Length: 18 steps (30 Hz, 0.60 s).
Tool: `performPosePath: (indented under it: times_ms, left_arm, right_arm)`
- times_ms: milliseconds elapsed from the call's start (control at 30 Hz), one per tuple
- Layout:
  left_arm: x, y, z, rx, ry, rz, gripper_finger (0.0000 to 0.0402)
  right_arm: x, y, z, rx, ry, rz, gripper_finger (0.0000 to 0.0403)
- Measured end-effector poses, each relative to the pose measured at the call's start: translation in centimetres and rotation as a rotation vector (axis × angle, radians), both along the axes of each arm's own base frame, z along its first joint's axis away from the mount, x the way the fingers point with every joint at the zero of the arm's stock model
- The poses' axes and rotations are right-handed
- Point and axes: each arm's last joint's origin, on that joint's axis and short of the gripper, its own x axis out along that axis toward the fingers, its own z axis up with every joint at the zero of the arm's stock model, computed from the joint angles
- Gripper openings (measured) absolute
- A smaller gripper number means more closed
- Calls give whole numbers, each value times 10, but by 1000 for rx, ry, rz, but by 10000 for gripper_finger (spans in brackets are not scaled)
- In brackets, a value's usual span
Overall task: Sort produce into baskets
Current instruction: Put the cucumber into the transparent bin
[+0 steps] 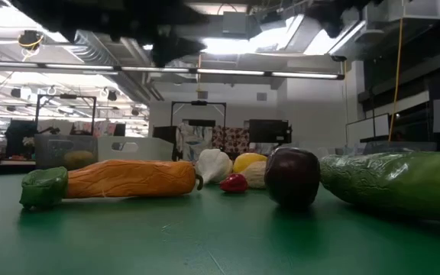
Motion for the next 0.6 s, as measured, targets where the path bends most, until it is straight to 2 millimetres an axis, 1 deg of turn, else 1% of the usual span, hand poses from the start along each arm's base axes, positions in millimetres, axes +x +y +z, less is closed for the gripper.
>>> performPosePath:
  times_ms: [133,233,333,433,533,600]
  left_arm:
    - [28,-28,13,105,-12,-103,301]
    - [61,-48,16,199,49,-186,301]
    - [98,-69,13,296,167,-318,301]
    - [129,-87,5,419,312,-441,301]
    - [153,-97,1,522,412,-547,301]
    - [168,-102,1,546,433,-618,301]
  right_arm:
    - [-14,23,11,-29,-52,-12,257]
    - [-22,33,16,-51,-76,-36,257]
    - [-26,37,17,-66,-73,-53,257]
    - [-27,40,16,-58,-58,-58,257]
    - [-25,42,13,-40,-34,-53,257]
    - [-24,42,11,-37,-15,-53,257]
